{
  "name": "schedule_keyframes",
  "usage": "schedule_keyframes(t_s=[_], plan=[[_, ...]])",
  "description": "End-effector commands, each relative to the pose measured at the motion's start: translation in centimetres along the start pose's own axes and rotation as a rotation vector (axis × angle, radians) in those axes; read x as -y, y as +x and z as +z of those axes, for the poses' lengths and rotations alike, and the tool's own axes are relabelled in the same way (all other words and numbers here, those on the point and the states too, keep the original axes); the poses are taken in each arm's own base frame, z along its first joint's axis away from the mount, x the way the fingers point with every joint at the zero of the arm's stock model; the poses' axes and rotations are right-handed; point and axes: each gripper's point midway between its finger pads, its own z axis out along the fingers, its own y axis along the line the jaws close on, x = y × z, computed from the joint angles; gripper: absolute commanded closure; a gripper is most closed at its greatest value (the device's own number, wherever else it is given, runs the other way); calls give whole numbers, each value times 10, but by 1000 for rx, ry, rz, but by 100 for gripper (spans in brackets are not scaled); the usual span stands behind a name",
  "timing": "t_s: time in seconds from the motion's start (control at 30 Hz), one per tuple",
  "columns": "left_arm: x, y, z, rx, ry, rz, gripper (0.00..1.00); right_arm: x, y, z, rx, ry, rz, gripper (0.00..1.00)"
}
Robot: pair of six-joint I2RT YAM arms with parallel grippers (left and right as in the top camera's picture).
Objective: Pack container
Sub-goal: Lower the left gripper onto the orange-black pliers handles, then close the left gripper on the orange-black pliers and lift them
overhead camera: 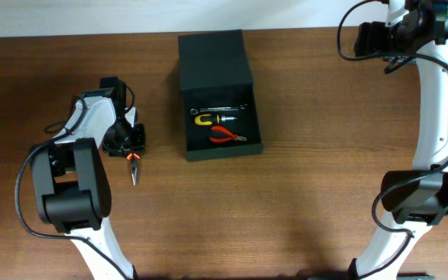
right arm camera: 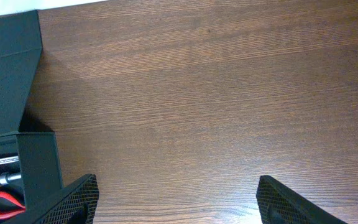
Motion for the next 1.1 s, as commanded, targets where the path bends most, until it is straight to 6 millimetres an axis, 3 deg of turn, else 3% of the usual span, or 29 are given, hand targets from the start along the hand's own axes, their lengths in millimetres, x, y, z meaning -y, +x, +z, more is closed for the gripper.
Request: schedule_keyframes(t_s=[0.0, 0.33, 0.8, 1.07], plan=[[8, 15, 18, -74, 44, 24, 98, 5, 0, 2, 0, 12, 13, 19], [9, 1, -5, -43, 45, 41, 98, 5, -1, 2, 1, 12, 13, 19], [11, -33, -78, 98, 30, 116, 98, 5, -1, 2, 3, 12, 13, 19], [12, -34, -78, 101, 26, 117, 98, 5, -1, 2, 3, 12, 13, 20]])
